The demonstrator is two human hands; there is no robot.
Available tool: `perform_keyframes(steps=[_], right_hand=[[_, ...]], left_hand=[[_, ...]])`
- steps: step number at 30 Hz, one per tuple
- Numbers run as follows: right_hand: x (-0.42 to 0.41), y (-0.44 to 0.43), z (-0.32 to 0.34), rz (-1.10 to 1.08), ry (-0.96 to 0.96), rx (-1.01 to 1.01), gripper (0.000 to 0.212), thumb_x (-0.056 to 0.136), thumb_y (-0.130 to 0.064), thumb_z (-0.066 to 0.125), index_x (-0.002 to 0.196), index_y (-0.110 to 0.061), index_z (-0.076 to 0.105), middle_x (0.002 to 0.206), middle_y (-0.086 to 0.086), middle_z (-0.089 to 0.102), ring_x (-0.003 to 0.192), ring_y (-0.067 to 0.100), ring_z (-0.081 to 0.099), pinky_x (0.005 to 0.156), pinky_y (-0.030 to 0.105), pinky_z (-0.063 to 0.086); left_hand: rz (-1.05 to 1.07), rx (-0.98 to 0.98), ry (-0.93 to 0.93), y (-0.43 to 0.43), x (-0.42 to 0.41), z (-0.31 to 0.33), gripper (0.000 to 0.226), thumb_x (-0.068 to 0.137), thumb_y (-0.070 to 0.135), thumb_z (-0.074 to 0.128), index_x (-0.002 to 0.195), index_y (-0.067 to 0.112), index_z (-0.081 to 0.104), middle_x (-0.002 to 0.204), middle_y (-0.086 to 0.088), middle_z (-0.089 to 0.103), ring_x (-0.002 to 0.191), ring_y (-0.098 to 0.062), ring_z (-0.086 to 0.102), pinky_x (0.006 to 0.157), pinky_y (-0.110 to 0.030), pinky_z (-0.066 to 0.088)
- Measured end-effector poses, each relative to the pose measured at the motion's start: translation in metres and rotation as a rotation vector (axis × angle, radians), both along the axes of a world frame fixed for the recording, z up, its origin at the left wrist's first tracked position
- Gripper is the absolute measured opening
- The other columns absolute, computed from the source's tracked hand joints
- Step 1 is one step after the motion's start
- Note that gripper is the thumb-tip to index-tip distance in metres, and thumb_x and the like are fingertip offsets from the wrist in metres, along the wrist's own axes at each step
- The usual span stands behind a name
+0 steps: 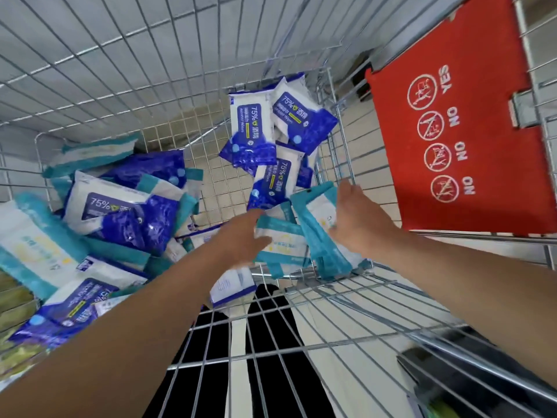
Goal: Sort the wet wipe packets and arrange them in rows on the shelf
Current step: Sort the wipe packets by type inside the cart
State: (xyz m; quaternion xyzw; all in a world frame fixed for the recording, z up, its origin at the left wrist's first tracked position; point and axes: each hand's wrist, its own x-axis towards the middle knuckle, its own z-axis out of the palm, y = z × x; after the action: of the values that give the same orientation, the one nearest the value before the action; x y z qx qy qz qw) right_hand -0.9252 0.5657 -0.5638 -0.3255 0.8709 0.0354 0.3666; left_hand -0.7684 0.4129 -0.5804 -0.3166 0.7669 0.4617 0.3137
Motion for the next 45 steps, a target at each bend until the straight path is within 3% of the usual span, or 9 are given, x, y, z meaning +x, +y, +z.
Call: perform_keyframes(steps=[3, 10, 16, 21, 27, 34, 37, 40, 45], right_hand=[[0.016, -0.023, 0.013, 0.229, 0.158, -0.23, 0.058, 0.078, -0.013, 0.071, 0.127, -0.004, 0.042, 0.123, 0.012, 0.046, 0.11, 0.028, 0.049, 0.087, 0.034, 0.043], [0.081, -0.076, -0.015, 0.286, -0.328, -0.263, 0.047, 0.085, -0.021, 0.067, 0.129, -0.013, 0.053, 0.129, 0.005, 0.054, 0.121, 0.024, 0.046, 0.098, 0.034, 0.04], [0.113, -0.1, -0.044, 0.449, -0.145, -0.194, 0.075, 0.078, -0.033, 0.074, 0.142, -0.014, 0.039, 0.133, 0.009, 0.048, 0.123, 0.028, 0.039, 0.103, 0.038, 0.031], [0.115, -0.104, -0.042, 0.509, -0.068, -0.142, 0.047, 0.081, -0.026, 0.07, 0.123, -0.012, 0.053, 0.119, 0.007, 0.054, 0.113, 0.027, 0.045, 0.097, 0.036, 0.033], [0.084, -0.112, -0.005, 0.006, -0.393, -0.21, 0.024, 0.081, -0.015, 0.068, 0.1, -0.011, 0.054, 0.093, 0.004, 0.059, 0.086, 0.023, 0.055, 0.07, 0.032, 0.041], [-0.005, -0.106, 0.014, -0.877, -0.393, -0.534, 0.028, 0.082, 0.0, 0.063, 0.105, -0.01, 0.049, 0.093, 0.005, 0.055, 0.078, 0.021, 0.061, 0.08, 0.051, 0.057], [-0.039, -0.106, 0.008, -0.988, -0.373, -0.612, 0.031, 0.081, 0.004, 0.062, 0.11, -0.005, 0.053, 0.103, 0.015, 0.062, 0.087, 0.026, 0.066, 0.077, 0.037, 0.059], [-0.05, -0.101, -0.002, -0.997, -0.314, -0.58, 0.022, 0.078, 0.004, 0.053, 0.084, -0.016, 0.06, 0.08, 0.011, 0.064, 0.068, 0.023, 0.057, 0.059, 0.033, 0.046], [-0.037, -0.093, -0.022, -1.006, -0.514, -0.292, 0.031, 0.087, 0.004, 0.049, 0.07, -0.02, 0.039, 0.075, 0.015, 0.044, 0.065, 0.019, 0.044, 0.057, 0.031, 0.038]], left_hand=[[0.084, -0.151, 0.093, -0.029, 0.02, 0.017, 0.044, 0.09, 0.016, 0.062, 0.132, 0.017, 0.05, 0.123, -0.004, 0.058, 0.11, -0.02, 0.056, 0.096, -0.034, 0.044], [-0.12, -0.177, 0.001, -0.065, 0.079, 0.042, 0.046, 0.076, 0.016, 0.078, 0.119, 0.023, 0.062, 0.114, 0.003, 0.064, 0.093, -0.011, 0.058, 0.075, -0.019, 0.043], [-0.393, -0.196, -0.142, -0.081, 0.121, 0.055, 0.05, 0.074, 0.029, 0.079, 0.12, 0.03, 0.059, 0.111, 0.012, 0.061, 0.099, -0.01, 0.058, 0.083, -0.022, 0.045], [-0.536, -0.263, -0.132, -0.079, 0.122, 0.045, 0.021, 0.083, 0.026, 0.068, 0.103, 0.025, 0.061, 0.106, 0.007, 0.061, 0.095, -0.014, 0.058, 0.081, -0.029, 0.048], [-0.045, -0.155, 0.025, -0.091, 0.106, 0.058, 0.023, 0.087, 0.027, 0.066, 0.086, 0.022, 0.044, 0.073, 0.007, 0.05, 0.064, -0.016, 0.048, 0.058, -0.028, 0.035], [0.418, -0.24, 0.246, -0.11, 0.025, 0.059, 0.016, 0.091, 0.023, 0.061, 0.101, 0.018, 0.048, 0.095, 0.001, 0.063, 0.088, -0.02, 0.059, 0.074, -0.032, 0.042], [0.524, -0.1, 0.312, -0.107, -0.02, 0.046, 0.016, 0.09, 0.012, 0.06, 0.105, 0.014, 0.056, 0.101, -0.006, 0.068, 0.087, -0.021, 0.064, 0.077, -0.035, 0.051], [0.65, 0.069, 0.296, -0.099, -0.06, 0.027, 0.032, 0.079, 0.019, 0.064, 0.11, 0.015, 0.056, 0.103, -0.009, 0.069, 0.088, -0.022, 0.065, 0.082, -0.035, 0.053], [0.388, -0.207, 0.057, -0.084, -0.078, 0.004, 0.056, 0.087, 0.027, 0.066, 0.135, 0.01, 0.042, 0.132, -0.007, 0.052, 0.114, -0.028, 0.053, 0.083, -0.027, 0.037]])
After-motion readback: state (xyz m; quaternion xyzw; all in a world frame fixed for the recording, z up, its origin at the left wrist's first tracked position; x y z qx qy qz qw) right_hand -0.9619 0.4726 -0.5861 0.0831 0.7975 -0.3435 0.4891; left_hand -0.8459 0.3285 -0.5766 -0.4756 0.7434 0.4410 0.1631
